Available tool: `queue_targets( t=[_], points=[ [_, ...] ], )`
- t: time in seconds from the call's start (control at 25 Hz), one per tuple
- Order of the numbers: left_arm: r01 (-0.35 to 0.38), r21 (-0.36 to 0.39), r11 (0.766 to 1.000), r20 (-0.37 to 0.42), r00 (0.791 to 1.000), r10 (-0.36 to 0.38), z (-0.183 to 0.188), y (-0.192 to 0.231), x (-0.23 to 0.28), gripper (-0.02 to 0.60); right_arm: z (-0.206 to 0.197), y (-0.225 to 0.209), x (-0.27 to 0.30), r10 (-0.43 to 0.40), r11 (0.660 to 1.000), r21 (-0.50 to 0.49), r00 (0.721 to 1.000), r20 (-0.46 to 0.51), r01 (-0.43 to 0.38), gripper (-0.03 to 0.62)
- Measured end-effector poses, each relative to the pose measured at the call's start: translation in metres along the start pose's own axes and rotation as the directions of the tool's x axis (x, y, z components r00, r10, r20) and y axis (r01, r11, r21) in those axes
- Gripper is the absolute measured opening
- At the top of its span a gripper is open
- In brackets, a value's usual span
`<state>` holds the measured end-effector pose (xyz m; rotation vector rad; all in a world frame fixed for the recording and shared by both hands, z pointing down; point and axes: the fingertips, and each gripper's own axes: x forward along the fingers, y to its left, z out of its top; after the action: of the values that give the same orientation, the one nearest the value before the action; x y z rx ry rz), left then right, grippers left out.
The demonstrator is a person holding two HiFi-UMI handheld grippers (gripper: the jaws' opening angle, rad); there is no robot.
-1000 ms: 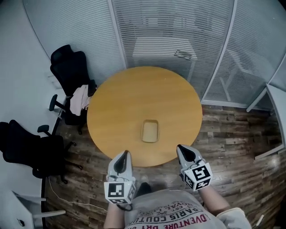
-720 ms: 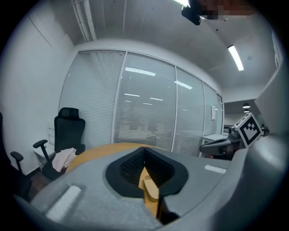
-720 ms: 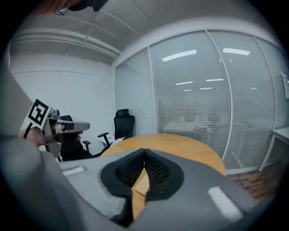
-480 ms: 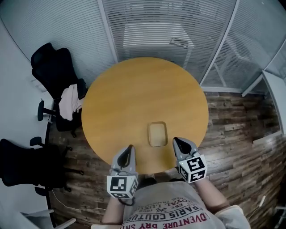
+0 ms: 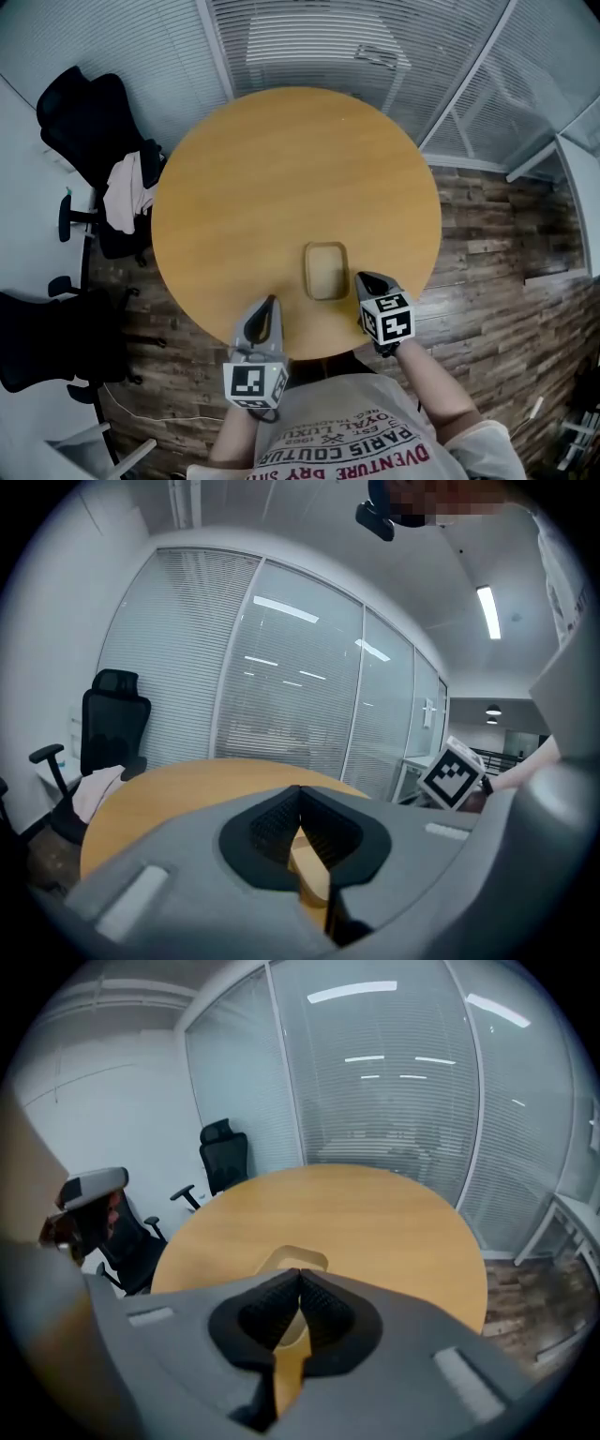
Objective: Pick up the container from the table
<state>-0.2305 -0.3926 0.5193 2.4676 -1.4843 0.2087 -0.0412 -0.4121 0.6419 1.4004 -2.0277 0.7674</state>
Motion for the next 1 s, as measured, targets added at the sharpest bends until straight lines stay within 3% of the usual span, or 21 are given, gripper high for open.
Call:
queue_targets(
  t=[0.08, 0.16, 0.24, 0.32, 0.6, 0.84, 0.92, 1.0],
  points=[
    [0.000, 0.011, 1.000, -0.024, 1.000, 0.000, -0.009, 0.005, 0.011, 0.006, -0.013, -0.006, 0.022, 0.017, 1.000, 0.019, 0.997, -0.078, -0.016, 0.005],
    [-0.010, 0.037, 0.999, -0.052, 0.999, 0.012, -0.017, 0.012, 0.021, 0.006, -0.023, -0.009, 0.039, 0.047, 0.998, 0.051, 0.990, -0.130, -0.040, 0.068],
    [-0.019, 0.044, 0.999, -0.069, 0.997, 0.023, -0.024, 0.016, 0.030, 0.006, -0.029, -0.012, 0.053, 0.066, 0.996, 0.069, 0.984, -0.164, -0.056, 0.091],
    [-0.030, 0.039, 0.999, -0.082, 0.996, 0.033, -0.029, 0.019, 0.036, 0.006, -0.034, -0.017, 0.066, 0.075, 0.995, 0.078, 0.977, -0.197, -0.061, 0.166],
    [-0.038, 0.025, 0.999, -0.138, 0.990, 0.041, -0.050, 0.020, 0.051, 0.006, -0.049, -0.028, 0.105, 0.063, 0.992, 0.126, 0.957, -0.282, -0.028, 0.169],
    [-0.050, 0.032, 0.998, -0.141, 0.989, 0.054, -0.050, 0.031, 0.060, 0.006, -0.068, -0.025, 0.124, 0.066, 0.990, 0.138, 0.931, -0.358, -0.017, 0.164],
    [-0.059, 0.021, 0.998, -0.140, 0.988, 0.061, -0.049, 0.032, 0.062, 0.006, -0.072, -0.025, 0.127, 0.065, 0.990, 0.143, 0.923, -0.380, -0.011, 0.139],
    [-0.066, 0.010, 0.998, -0.138, 0.988, 0.067, -0.047, 0.033, 0.065, 0.006, -0.072, -0.025, 0.129, 0.063, 0.990, 0.143, 0.917, -0.394, -0.006, 0.068]
  ],
)
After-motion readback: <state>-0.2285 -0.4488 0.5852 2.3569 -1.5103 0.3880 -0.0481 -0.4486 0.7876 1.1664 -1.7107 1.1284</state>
